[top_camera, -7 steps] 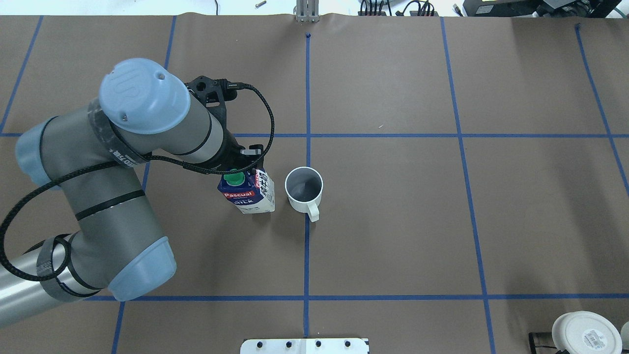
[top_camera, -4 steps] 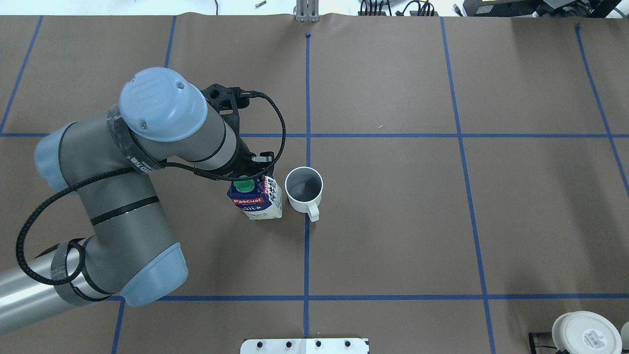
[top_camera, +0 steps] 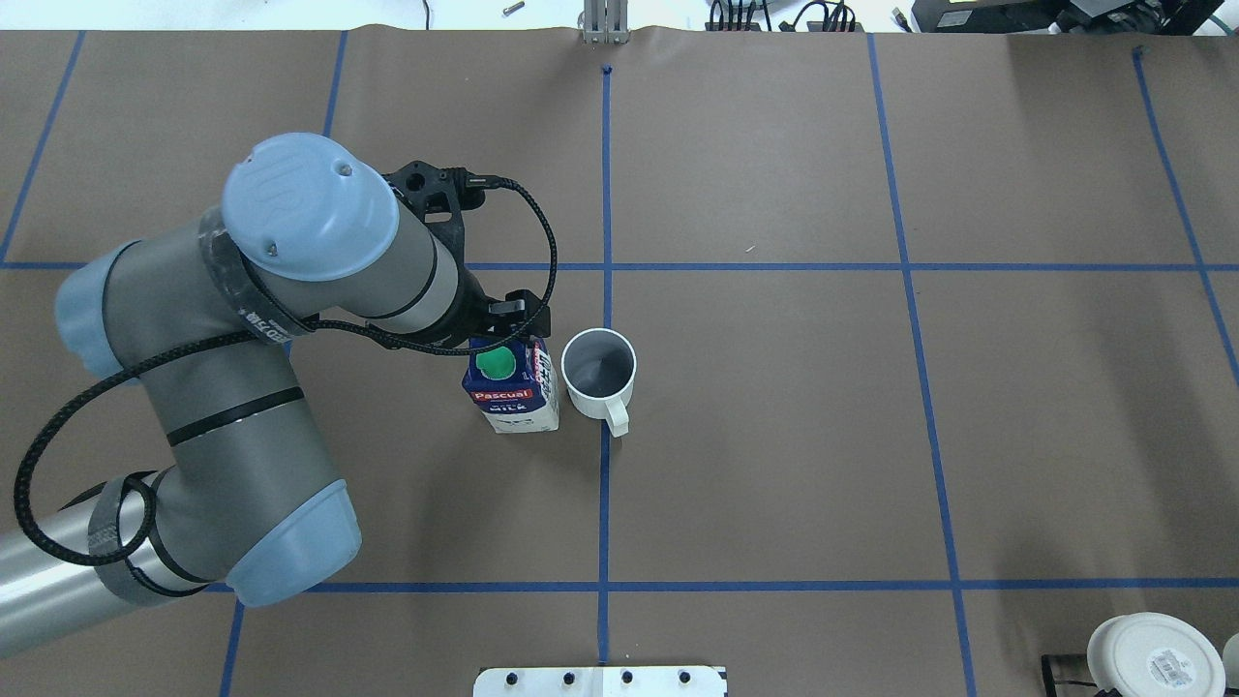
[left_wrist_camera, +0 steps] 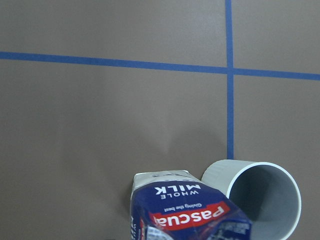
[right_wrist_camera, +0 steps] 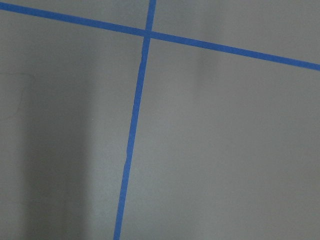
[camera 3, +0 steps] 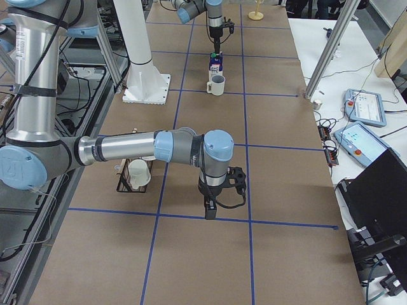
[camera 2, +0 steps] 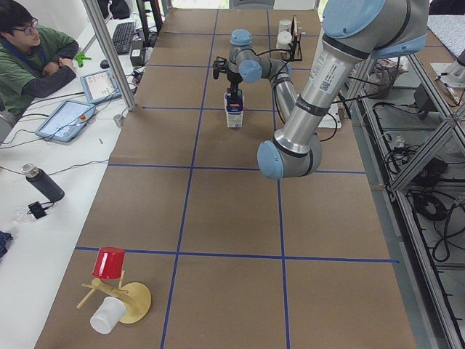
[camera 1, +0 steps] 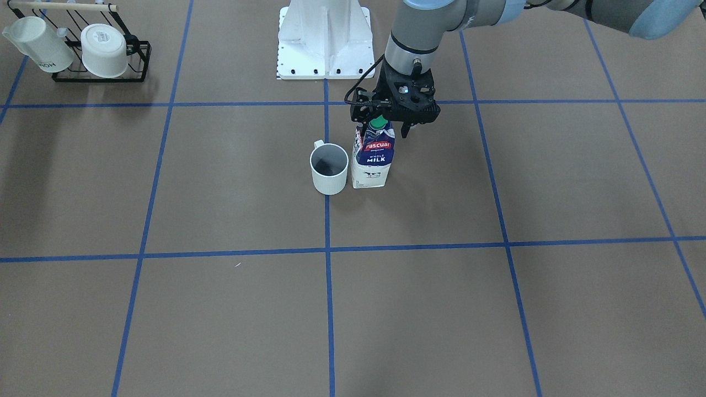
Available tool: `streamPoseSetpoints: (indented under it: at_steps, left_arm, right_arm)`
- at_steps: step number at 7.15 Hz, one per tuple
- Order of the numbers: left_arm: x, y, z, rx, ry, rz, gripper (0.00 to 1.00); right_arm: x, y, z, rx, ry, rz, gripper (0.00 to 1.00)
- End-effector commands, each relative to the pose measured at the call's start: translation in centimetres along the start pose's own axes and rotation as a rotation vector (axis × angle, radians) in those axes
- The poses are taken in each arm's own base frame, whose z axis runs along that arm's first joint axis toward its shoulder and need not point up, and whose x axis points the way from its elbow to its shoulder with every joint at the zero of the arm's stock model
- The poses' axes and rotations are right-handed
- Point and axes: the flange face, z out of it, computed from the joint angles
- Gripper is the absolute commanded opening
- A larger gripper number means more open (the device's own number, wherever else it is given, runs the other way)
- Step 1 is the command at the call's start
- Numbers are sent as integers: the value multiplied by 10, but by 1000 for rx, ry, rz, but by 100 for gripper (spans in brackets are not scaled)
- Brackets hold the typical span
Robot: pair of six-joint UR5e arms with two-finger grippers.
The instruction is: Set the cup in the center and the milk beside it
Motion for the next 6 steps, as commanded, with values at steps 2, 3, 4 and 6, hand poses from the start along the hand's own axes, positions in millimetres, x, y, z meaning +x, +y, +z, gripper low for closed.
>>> streamPoseSetpoints:
  at_steps: [2, 3, 4, 6]
  left_arm:
    - [-20, -22, -58, 47, -2, 35, 98]
    - [-47, -40, -67, 21, -15, 117, 98]
    - [-95, -64, -73, 5, -45, 216, 98]
    - [-249, -120, -93, -38, -148, 457, 98]
  right_arm:
    - [0, 1, 2, -4, -1, 2, 100]
    - [1, 1, 2, -6, -1, 2, 100]
    - [2, 1, 5, -10, -4, 6, 100]
    - [9, 2, 13, -28, -8, 20, 100]
